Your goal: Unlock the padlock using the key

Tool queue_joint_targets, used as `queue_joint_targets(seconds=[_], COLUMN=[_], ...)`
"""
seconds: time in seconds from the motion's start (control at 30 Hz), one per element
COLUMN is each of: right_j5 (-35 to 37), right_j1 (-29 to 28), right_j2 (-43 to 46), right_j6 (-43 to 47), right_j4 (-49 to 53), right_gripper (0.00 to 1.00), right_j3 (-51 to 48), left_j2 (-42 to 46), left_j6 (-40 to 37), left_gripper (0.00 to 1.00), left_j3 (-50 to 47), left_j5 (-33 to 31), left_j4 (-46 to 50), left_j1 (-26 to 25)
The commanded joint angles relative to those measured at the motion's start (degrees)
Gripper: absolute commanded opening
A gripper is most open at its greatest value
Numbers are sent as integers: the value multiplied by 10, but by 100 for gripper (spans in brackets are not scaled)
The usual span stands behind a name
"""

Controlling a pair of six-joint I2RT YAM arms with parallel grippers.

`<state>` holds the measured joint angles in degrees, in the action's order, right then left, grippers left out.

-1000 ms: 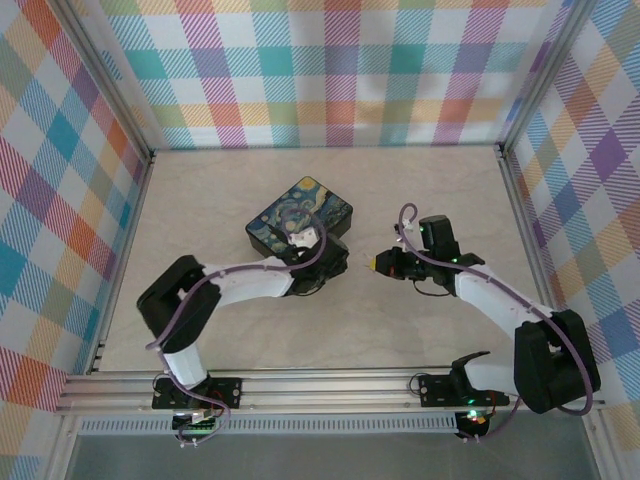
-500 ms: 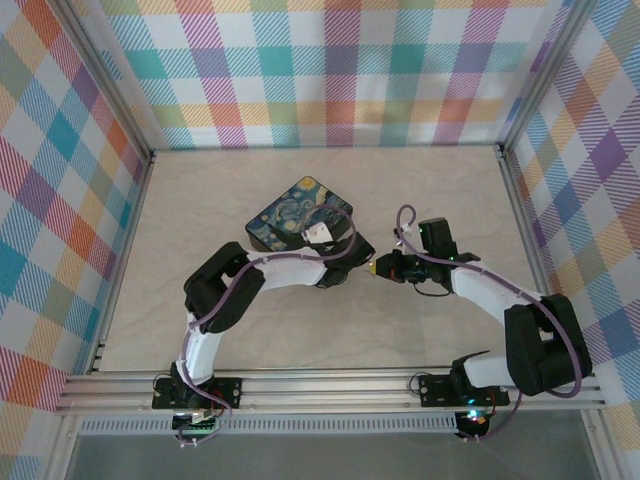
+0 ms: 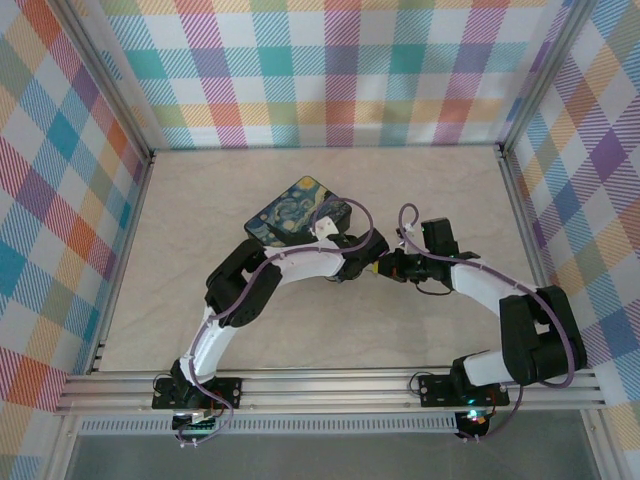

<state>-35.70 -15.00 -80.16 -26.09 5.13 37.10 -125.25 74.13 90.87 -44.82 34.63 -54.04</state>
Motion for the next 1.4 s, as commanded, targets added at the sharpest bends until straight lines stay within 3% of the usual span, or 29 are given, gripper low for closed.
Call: queue_joint_targets(seconds=[0.0, 0.13, 0.43, 0.87, 0.93, 1.1, 1.23, 1.37], right_j5=[-21, -24, -36, -46, -45, -34, -32, -29], right_j1=[2, 3, 3, 3, 3, 4, 12, 20], right_j2=[-9, -15, -14, -10, -6, 1, 14, 5], right_j6=[8, 8, 4, -1, 0, 0, -10, -1], right_j4=[-13, -15, -23, -25, -22, -11, -13, 5], right_gripper=[0, 0, 0, 0, 0, 0, 0, 0], right_j3=[-10, -12, -24, -33, -32, -28, -15, 6], left_j2=[-15, -19, -1, 84, 96, 100, 73, 38], left_j6=[10, 10, -31, -98, -101, -85, -64, -34], left_gripper=[50, 46, 25, 12, 16, 52, 63, 66], left_j3=[18, 18, -4, -103, -117, -100, -34, 26], left_j5=[-33, -25, 11, 120, 138, 143, 117, 98], left_j4=[49, 46, 25, -54, -64, -43, 24, 74], left_j1=[0, 8, 21, 66, 70, 65, 58, 52])
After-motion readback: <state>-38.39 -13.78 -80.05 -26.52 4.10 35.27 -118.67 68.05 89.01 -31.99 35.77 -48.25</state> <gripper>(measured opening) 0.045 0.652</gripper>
